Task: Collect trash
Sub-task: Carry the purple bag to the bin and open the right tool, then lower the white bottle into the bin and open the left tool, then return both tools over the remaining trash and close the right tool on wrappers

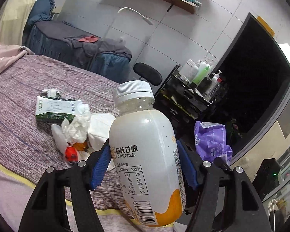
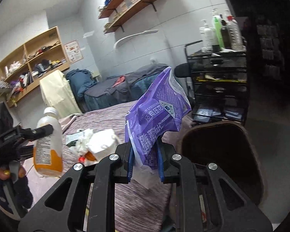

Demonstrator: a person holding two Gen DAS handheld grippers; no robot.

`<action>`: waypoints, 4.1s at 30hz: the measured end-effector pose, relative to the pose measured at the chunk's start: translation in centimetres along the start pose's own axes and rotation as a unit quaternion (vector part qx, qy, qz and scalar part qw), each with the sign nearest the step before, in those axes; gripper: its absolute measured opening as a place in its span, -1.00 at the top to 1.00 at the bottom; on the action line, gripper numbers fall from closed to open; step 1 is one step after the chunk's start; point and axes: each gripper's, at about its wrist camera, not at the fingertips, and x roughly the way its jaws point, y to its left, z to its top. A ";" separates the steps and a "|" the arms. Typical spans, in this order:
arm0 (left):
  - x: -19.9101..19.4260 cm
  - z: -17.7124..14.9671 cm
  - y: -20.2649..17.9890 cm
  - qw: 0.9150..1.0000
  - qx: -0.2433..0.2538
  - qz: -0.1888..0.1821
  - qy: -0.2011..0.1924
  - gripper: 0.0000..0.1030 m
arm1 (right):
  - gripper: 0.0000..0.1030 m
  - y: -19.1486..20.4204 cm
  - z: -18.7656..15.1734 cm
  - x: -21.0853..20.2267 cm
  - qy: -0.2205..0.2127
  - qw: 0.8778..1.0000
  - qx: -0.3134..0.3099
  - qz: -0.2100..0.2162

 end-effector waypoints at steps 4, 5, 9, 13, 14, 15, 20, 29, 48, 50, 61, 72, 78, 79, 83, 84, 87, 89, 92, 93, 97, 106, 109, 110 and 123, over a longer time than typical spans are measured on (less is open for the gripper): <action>0.9 -0.1 -2.4 0.999 0.020 -0.024 0.006 -0.26 | 0.60 -3.2 -0.4 -0.7 0.002 0.999 0.026 -0.036; 1.2 -0.1 -3.0 0.999 0.026 -0.030 0.007 -0.26 | 0.60 -4.0 -0.6 -0.9 0.003 0.998 0.032 -0.047; 2.5 -0.4 -5.3 0.998 0.043 -0.049 0.019 -0.26 | 0.60 -7.4 -1.5 -0.7 0.015 0.995 0.053 -0.083; 3.5 -0.8 -6.9 0.996 0.056 -0.064 0.030 -0.26 | 0.56 -10.2 -2.5 0.4 0.036 0.989 0.072 -0.121; 3.9 -0.9 -7.3 0.995 0.060 -0.066 0.033 -0.26 | 0.46 -10.6 -2.8 0.8 0.042 0.988 0.076 -0.126; 4.2 -1.0 -7.7 0.995 0.063 -0.069 0.036 -0.26 | 0.38 -11.4 -2.9 1.5 0.050 0.987 0.082 -0.132; 5.2 -1.6 -8.9 0.993 0.072 -0.079 0.048 -0.26 | -0.43 -13.9 -4.7 3.4 0.069 0.978 0.110 -0.161; 6.8 -2.5 -10.7 0.990 0.084 -0.089 0.069 -0.26 | -0.50 -15.0 -6.0 3.5 0.073 0.975 0.126 -0.166; 12.6 -5.7 -16.1 0.976 0.130 -0.111 0.138 -0.26 | -0.56 -16.8 -4.5 -4.9 -0.017 0.963 0.156 -0.220; 13.2 -6.2 -16.4 0.974 0.133 -0.111 0.146 -0.26 | -0.56 -17.1 -4.4 -5.4 -0.020 0.961 0.159 -0.225; 16.3 -8.0 -17.6 0.968 0.151 -0.097 0.177 -0.27 | -0.56 -18.2 -4.5 -6.5 -0.022 0.956 0.170 -0.237; 16.2 -8.5 -18.4 0.964 0.190 -0.077 0.168 -0.72 | -0.56 -17.9 -4.7 -6.0 -0.013 0.957 0.170 -0.233; 15.2 -7.9 -18.1 0.967 0.190 -0.073 0.150 -0.78 | -0.56 -17.8 -4.7 -6.0 -0.014 0.958 0.170 -0.232; 15.0 -7.8 -18.1 0.968 0.191 -0.072 0.147 -0.80 | -0.56 -17.8 -4.7 -6.0 -0.013 0.958 0.170 -0.232; 13.7 -7.5 -17.6 0.970 0.190 -0.070 0.133 -0.85 | -0.56 -17.5 -4.7 -5.9 -0.013 0.959 0.167 -0.227; 13.2 -7.4 -17.4 0.971 0.191 -0.070 0.129 -0.85 | -0.56 -17.4 -4.7 -5.8 -0.013 0.960 0.166 -0.226; 11.7 -7.3 -16.8 0.972 0.196 -0.061 0.115 -0.87 | -0.56 -17.0 -4.5 -5.6 -0.013 0.962 0.161 -0.222; 10.9 -6.9 -16.3 0.973 0.196 -0.054 0.104 -0.88 | -0.56 -16.5 -4.4 -5.5 -0.014 0.963 0.156 -0.219; 9.5 -6.3 -15.3 0.976 0.189 -0.049 0.094 -0.88 | -0.56 -15.7 -4.3 -5.2 -0.012 0.966 0.149 -0.211; 9.0 -6.1 -14.9 0.977 0.185 -0.046 0.091 -0.88 | -0.56 -15.3 -4.2 -5.0 -0.012 0.967 0.145 -0.209; 7.1 -5.6 -13.2 0.981 0.177 -0.030 0.074 -0.88 | -0.57 -13.7 -3.8 -4.4 -0.010 0.972 0.130 -0.195; 3.5 -4.6 -8.4 0.988 0.148 0.015 0.049 -0.88 | -0.59 -8.6 -2.7 -2.2 -0.002 0.986 0.085 -0.146; 2.5 -4.4 -6.3 0.989 0.137 0.040 0.042 -0.88 | -0.60 -6.7 -2.6 -1.4 0.004 0.990 0.067 -0.126; 2.2 -4.3 -5.7 0.989 0.134 0.047 0.041 -0.88 | -0.61 -5.8 -2.5 -1.0 0.007 0.991 0.059 -0.117; -2.2 -3.6 5.8 0.988 0.033 0.147 0.040 -0.88 | -0.69 3.5 -2.5 3.8 0.066 0.998 -0.016 -0.004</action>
